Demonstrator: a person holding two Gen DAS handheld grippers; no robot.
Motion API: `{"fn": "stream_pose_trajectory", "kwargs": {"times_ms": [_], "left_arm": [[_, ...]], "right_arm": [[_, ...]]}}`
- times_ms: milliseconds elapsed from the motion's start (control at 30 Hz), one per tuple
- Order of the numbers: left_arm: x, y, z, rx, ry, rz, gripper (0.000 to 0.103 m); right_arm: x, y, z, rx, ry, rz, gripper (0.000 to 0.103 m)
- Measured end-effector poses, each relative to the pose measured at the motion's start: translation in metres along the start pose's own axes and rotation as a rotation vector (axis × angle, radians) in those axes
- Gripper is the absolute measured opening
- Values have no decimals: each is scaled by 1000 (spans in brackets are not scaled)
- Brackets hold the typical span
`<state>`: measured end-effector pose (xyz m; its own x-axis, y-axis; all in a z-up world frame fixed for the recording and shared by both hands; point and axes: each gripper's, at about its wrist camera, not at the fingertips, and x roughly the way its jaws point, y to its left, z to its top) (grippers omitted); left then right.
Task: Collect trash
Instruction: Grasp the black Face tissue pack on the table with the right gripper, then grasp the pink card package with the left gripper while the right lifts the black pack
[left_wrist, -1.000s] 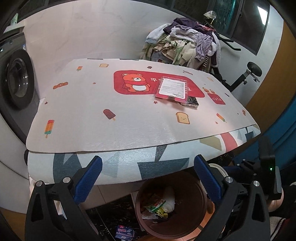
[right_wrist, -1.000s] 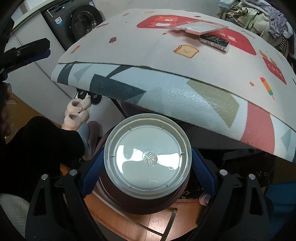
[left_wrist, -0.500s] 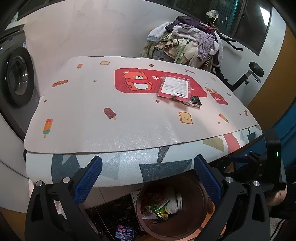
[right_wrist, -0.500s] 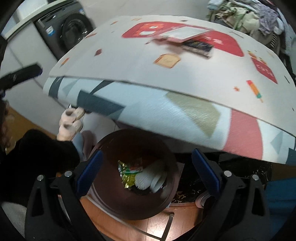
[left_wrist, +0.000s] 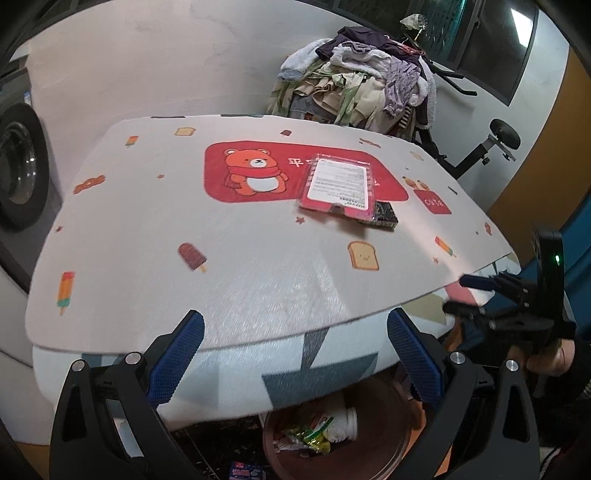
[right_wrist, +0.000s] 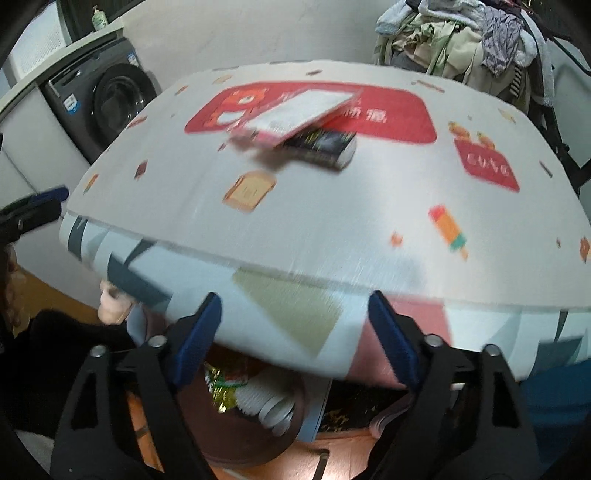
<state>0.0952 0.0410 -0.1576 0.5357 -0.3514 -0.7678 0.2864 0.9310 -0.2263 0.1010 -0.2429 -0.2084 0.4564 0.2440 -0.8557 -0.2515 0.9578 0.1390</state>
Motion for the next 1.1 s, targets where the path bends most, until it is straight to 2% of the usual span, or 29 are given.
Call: {"fn": "stream_pose_trajectory", "kwargs": {"times_ms": [100, 200, 367, 467, 567, 633, 700, 967, 1100], "left_arm": [[11, 4, 14, -29, 6, -38, 97], [22, 7, 32, -60, 2, -83, 97], [41, 10, 57, -67, -3, -111, 97], [56, 13, 71, -77, 6, -132, 97], [73, 17, 82, -102, 20, -159, 94], [87, 21, 87, -132, 40, -191, 83], [100, 23, 90, -168, 56, -223, 80], [157, 36, 113, -300, 103, -336, 71], [184, 38, 128, -381, 120, -416, 60]], "right_arm": [[7, -9, 27, 3, -26, 0, 55], [23, -12, 57, -19, -24, -37, 46], [47, -15, 104, 15, -45, -9, 44], [60, -12, 122, 22, -44, 5, 44], [77, -10, 130, -8, -16, -27, 44], [89, -13, 129, -19, 15, -48, 44], [92, -18, 125, -11, 25, -51, 43], [94, -27, 116, -17, 2, -26, 42], [94, -29, 114, -15, -8, -10, 42]]}}
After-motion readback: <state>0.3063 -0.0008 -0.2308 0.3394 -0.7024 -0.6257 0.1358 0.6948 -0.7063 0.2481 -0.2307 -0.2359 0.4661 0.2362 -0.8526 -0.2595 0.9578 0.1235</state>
